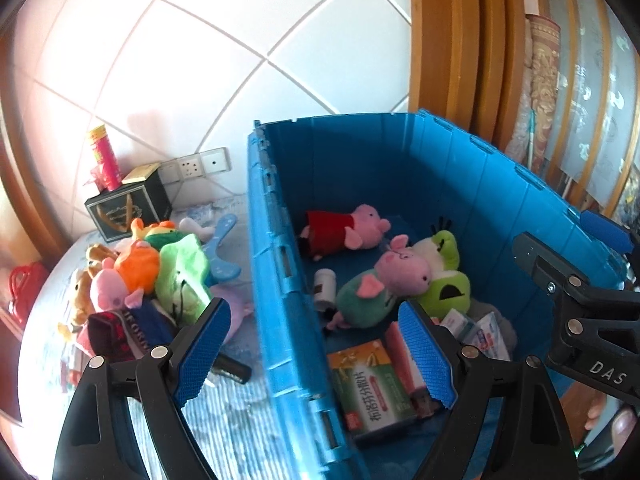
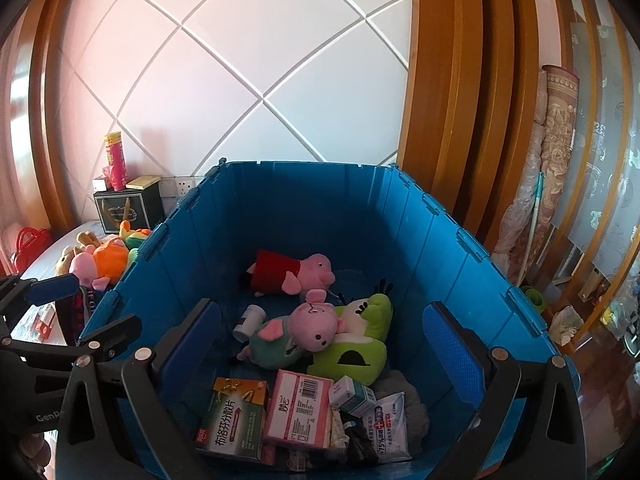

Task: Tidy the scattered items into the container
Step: 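Move both tools back to the pile and approach the red-white medicine box, then grasp the red-teal medicine box with the left tool while the right grasps a white-orange box, then lift both boxes and carry them over the blue crate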

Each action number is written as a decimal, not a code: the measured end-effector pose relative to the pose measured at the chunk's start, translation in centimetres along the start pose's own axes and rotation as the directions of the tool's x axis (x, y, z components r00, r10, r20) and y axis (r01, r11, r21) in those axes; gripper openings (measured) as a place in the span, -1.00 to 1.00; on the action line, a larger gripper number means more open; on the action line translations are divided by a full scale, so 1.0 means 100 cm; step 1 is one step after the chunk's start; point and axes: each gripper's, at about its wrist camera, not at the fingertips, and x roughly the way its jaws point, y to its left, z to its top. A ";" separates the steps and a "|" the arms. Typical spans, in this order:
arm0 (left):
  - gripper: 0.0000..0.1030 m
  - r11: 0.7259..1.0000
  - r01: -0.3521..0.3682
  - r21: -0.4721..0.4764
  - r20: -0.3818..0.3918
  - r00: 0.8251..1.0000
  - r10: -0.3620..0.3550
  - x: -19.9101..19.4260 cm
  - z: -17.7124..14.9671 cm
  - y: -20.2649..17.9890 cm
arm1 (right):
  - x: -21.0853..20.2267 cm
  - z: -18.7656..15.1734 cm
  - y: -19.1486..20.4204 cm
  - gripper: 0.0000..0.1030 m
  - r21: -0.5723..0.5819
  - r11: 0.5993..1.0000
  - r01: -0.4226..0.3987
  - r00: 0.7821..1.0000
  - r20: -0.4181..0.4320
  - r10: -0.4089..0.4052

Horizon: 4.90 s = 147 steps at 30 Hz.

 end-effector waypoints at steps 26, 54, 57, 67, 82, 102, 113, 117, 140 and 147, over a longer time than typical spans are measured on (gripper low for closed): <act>0.68 0.963 -0.195 -0.184 -0.097 0.979 0.180 0.004 -0.078 0.320 | 0.018 0.024 0.304 1.00 -0.075 0.975 -0.207 0.978 0.007 0.208; 0.68 0.897 -0.356 -0.263 -0.390 0.890 0.238 0.060 -0.208 0.581 | 0.123 -0.036 0.552 1.00 -0.098 0.893 -0.440 0.863 -0.322 0.390; 0.68 0.919 -0.322 -0.229 -0.406 0.889 0.210 0.076 -0.214 0.605 | 0.128 -0.048 0.572 1.00 -0.078 0.913 -0.400 0.872 -0.340 0.352; 0.68 0.954 -0.206 -0.216 -0.468 0.880 0.084 0.125 -0.244 0.623 | 0.155 -0.084 0.608 0.22 -0.057 0.940 -0.335 0.838 -0.475 0.270; 0.71 0.962 -0.137 -0.238 -0.535 0.845 -0.012 0.199 -0.277 0.572 | 0.186 -0.114 0.599 0.22 -0.053 0.917 -0.395 0.782 -0.544 0.305; 0.60 0.966 -0.168 -0.197 -0.536 0.843 0.037 0.206 -0.275 0.650 | 0.231 -0.134 0.696 -0.10 -0.029 0.889 -0.457 0.705 -0.621 0.343; 0.46 0.977 -0.117 -0.177 -0.487 0.873 0.016 0.203 -0.275 0.642 | 0.243 -0.155 0.711 -0.41 -0.050 0.927 -0.371 0.724 -0.641 0.255; 0.46 0.976 -0.119 -0.182 -0.483 0.875 0.016 0.201 -0.277 0.641 | 0.244 -0.158 0.711 -0.41 -0.042 0.932 -0.361 0.729 -0.635 0.254; 0.45 0.970 -0.155 -0.185 -0.326 0.941 0.088 0.128 -0.231 0.640 | 0.175 -0.113 0.692 -0.56 -0.067 0.912 -0.404 0.803 -0.504 0.318; 0.45 0.963 -0.178 -0.201 -0.255 0.959 0.124 0.089 -0.208 0.620 | 0.145 -0.080 0.670 -0.56 -0.090 0.900 -0.426 0.834 -0.426 0.352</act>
